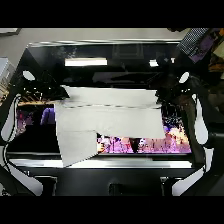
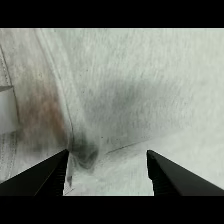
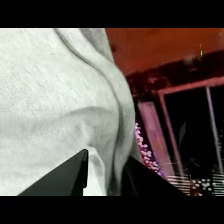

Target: Fold the clothes and pants, and hang the long-sleeved shirts on hangers.

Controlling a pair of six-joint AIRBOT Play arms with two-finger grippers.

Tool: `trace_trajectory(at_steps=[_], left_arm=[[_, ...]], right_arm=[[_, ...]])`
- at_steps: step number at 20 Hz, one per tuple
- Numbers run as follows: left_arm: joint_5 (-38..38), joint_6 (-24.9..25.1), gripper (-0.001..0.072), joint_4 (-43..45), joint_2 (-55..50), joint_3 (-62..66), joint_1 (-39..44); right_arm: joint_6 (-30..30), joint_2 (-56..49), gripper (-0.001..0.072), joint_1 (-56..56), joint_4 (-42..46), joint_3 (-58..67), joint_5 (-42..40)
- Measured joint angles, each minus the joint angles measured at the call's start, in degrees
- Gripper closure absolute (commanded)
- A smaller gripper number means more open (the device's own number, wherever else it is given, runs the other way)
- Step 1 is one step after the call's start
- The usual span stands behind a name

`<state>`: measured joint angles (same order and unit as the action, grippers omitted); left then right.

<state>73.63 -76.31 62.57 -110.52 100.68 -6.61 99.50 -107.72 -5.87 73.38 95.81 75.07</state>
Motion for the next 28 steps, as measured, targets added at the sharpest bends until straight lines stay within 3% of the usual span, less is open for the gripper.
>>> trace_trajectory(at_steps=[1,2,8,13,18,22,28], left_arm=[[0.7,-0.4,0.0147,0.1,0.5,0.0,-0.3],[1.8,-0.7,0.0147,0.5,1.4,0.0,-0.9],[6.6,-2.6,0.0148,-0.3,14.9,-6.8,-8.4],[4.8,-3.1,0.0149,-2.3,35.7,-33.9,-17.3],[0.2,-2.2,0.0149,-5.2,51.8,-60.6,-20.8],[-2.5,-0.5,0.0161,-8.3,56.0,-71.6,-21.3],[-6.1,1.2,0.0160,-10.0,57.2,-77.4,-21.4]], right_arm=[[-0.7,0.7,0.0225,0.0,-0.5,0.0,0.5],[-1.7,2.1,0.0167,0.0,-0.9,0.0,0.9],[-8.0,16.8,0.0171,-1.9,2.7,0.0,3.7],[-10.0,28.1,0.0172,-13.5,-2.3,-2.9,6.9],[-12.4,34.9,0.0172,-21.6,-10.3,-13.9,8.2],[-13.4,37.1,0.0193,-23.0,-13.1,-23.3,8.4],[-14.0,37.7,0.0193,-23.5,-15.4,-31.2,8.5]])
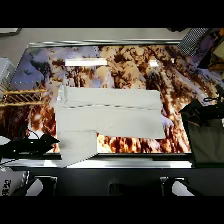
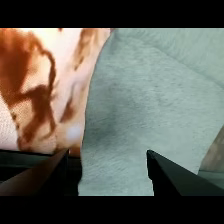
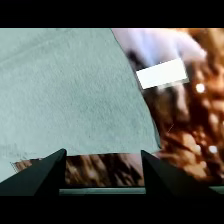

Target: Fold the clothes and pants, and hang the long-sleeved shirts on hangers.

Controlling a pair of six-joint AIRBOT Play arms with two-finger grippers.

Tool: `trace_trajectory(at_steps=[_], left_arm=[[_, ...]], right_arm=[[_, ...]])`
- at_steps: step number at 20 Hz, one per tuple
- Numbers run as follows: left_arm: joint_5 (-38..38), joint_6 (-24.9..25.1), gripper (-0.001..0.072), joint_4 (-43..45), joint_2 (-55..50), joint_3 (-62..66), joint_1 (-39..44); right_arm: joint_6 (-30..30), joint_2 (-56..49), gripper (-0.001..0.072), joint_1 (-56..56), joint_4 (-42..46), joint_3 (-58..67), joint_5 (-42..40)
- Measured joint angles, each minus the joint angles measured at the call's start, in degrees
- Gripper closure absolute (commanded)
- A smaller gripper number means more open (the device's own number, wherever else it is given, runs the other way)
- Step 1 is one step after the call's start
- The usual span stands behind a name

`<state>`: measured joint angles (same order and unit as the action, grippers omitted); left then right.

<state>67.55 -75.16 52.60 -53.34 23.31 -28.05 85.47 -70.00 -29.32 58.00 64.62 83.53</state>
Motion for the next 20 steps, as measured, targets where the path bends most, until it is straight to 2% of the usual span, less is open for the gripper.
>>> trace_trajectory(at_steps=[12,13,14,15,16,18,20], left_arm=[[-2.0,1.7,0.0161,-5.3,-6.2,-3.1,2.9],[-2.4,1.7,0.0209,-6.1,-6.9,-3.2,3.8],[-3.1,1.7,0.0320,-6.4,-7.6,-3.2,4.9],[-3.8,1.8,0.0473,-6.4,-8.2,-3.2,5.8],[-4.7,1.9,0.0591,-6.2,-8.7,-3.3,6.5],[-5.5,1.9,0.0686,-6.1,-9.3,-3.3,7.5],[-5.6,1.9,0.0686,-6.4,-9.6,-3.3,7.9]], right_arm=[[-0.5,0.1,0.0193,0.0,-3.0,-1.7,-2.9],[-0.5,0.1,0.0193,0.0,-3.2,-1.7,-3.1],[-0.5,0.1,0.0207,0.0,-3.4,-1.7,-3.2],[-0.5,0.1,0.0294,0.0,-3.5,-1.7,-3.3],[-0.5,0.1,0.0328,0.0,-3.7,-1.7,-3.5],[-0.5,0.1,0.0326,0.0,-4.7,-1.7,-3.6],[-0.4,0.1,0.0316,0.0,-6.0,-1.7,-3.6]])
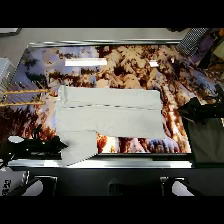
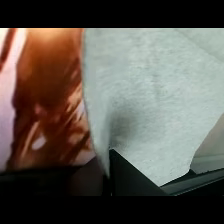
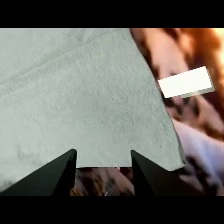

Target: Fold the clothes and pants, and hang the long-sleeved shirts on hangers.

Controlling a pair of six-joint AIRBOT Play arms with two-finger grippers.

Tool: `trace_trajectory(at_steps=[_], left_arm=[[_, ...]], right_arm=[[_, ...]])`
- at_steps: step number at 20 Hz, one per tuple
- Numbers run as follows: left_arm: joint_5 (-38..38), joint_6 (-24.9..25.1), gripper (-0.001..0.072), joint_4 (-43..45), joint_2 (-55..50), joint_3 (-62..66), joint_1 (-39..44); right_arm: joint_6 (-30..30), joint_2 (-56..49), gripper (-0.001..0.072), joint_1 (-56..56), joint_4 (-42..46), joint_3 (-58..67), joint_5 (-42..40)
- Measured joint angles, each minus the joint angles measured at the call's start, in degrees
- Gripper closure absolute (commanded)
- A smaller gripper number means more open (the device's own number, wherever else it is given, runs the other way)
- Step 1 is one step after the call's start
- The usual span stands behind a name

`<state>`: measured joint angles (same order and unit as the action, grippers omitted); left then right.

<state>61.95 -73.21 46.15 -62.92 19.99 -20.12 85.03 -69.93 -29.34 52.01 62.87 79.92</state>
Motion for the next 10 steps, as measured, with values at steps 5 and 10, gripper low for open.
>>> trace_trajectory(at_steps=[5,10], left_arm=[[0.0,0.0,0.0686,-0.2,-0.2,0.2,0.4],[0.0,0.0,0.0686,-0.5,-0.2,0.3,0.4]], right_arm=[[-2.3,-2.6,0.0220,-0.8,-0.1,0.0,0.8],[-7.0,-10.3,0.0192,-2.6,1.2,0.0,2.2]])
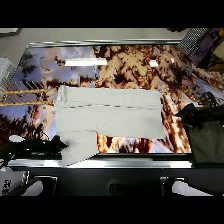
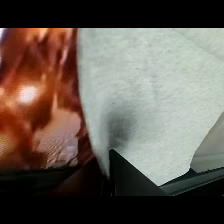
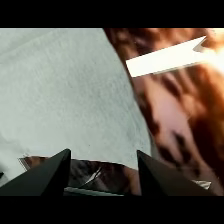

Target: Fold the clothes and pants, and hang the long-sleeved shirts on hangers.

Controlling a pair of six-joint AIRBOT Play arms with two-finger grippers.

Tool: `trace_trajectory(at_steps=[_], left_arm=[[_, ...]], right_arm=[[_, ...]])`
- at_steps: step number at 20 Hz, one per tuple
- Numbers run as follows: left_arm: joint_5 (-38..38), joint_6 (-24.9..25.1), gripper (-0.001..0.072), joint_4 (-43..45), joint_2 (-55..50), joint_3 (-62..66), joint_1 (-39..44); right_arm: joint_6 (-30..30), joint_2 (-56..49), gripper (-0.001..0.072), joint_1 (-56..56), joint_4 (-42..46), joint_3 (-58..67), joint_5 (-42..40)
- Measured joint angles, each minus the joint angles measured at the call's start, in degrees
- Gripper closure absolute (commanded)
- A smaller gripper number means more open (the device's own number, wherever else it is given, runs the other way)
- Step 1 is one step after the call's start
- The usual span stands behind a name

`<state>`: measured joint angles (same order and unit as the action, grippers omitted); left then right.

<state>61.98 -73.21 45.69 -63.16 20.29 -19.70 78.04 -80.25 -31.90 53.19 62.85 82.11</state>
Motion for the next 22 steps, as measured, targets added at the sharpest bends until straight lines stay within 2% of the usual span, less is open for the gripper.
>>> trace_trajectory(at_steps=[6,10,17,19,20,22], left_arm=[[0.0,0.0,0.0686,-0.2,0.1,0.0,0.0],[0.0,0.0,0.0686,-0.2,0.1,0.0,0.0],[0.1,-0.2,0.0686,-0.3,0.1,0.0,0.0],[0.2,-0.2,0.0686,-0.3,0.1,0.0,0.0],[0.2,-0.2,0.0686,-0.3,0.1,0.0,0.0],[0.2,-0.2,0.0686,-0.3,0.2,0.0,0.0]], right_arm=[[-3.9,-8.6,0.0179,-0.3,1.1,-0.5,0.6],[-5.6,-10.9,0.0179,-0.4,1.1,-5.3,0.5],[-10.6,-11.6,0.0195,-0.1,-5.9,-14.5,-0.7],[-11.1,-11.6,0.0369,0.9,-6.0,-15.5,-1.4],[-11.3,-11.7,0.0514,1.6,-5.7,-15.9,-2.2],[-11.6,-11.7,0.0680,3.0,-5.4,-16.3,-3.9]])
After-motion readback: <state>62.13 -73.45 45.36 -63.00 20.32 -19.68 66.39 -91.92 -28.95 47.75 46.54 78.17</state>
